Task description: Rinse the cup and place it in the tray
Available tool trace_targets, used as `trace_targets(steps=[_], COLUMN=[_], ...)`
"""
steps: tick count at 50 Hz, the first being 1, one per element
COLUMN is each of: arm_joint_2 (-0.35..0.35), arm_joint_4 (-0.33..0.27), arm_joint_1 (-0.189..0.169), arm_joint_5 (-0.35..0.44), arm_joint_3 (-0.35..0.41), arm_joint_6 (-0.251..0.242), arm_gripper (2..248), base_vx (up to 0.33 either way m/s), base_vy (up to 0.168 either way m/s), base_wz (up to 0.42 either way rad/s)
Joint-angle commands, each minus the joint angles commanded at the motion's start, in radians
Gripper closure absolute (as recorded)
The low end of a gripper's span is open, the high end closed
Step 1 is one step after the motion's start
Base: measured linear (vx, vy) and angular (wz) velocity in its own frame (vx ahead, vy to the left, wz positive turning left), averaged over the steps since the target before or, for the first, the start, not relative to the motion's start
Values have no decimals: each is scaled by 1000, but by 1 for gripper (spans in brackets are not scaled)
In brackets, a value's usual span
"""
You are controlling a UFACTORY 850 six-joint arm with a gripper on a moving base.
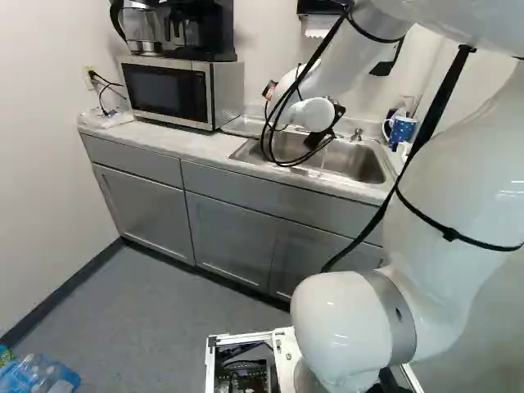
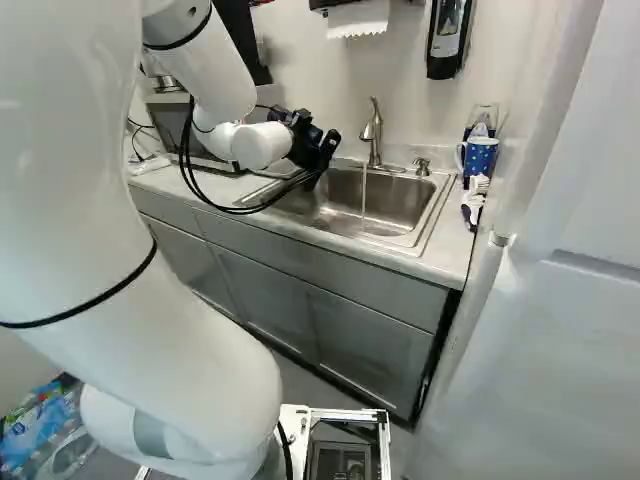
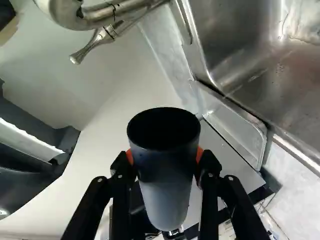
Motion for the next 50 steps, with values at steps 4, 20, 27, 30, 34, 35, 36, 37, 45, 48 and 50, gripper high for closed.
trace_targets(steps=[4,20,27,30,34,35,36,37,45,48,50], arm_joint_2=[0,0,0,0,0,0,0,0,0,0,0], arm_joint_4=[0,0,0,0,0,0,0,0,0,0,0], arm_joint_1=[0,0,0,0,0,0,0,0,0,0,0], arm_joint_5=[0,0,0,0,0,0,0,0,0,0,0], arm_joint_3=[0,0,0,0,0,0,0,0,0,0,0], arm_joint_6=[0,0,0,-13,-41,-50,-59,-68,-149,-180,-201], arm_gripper=[125,125,125,125,125,125,125,125,125,125,125], base_vx=[0,0,0,0,0,0,0,0,0,0,0], base_vy=[0,0,0,0,0,0,0,0,0,0,0], base_wz=[0,0,0,0,0,0,0,0,0,0,0])
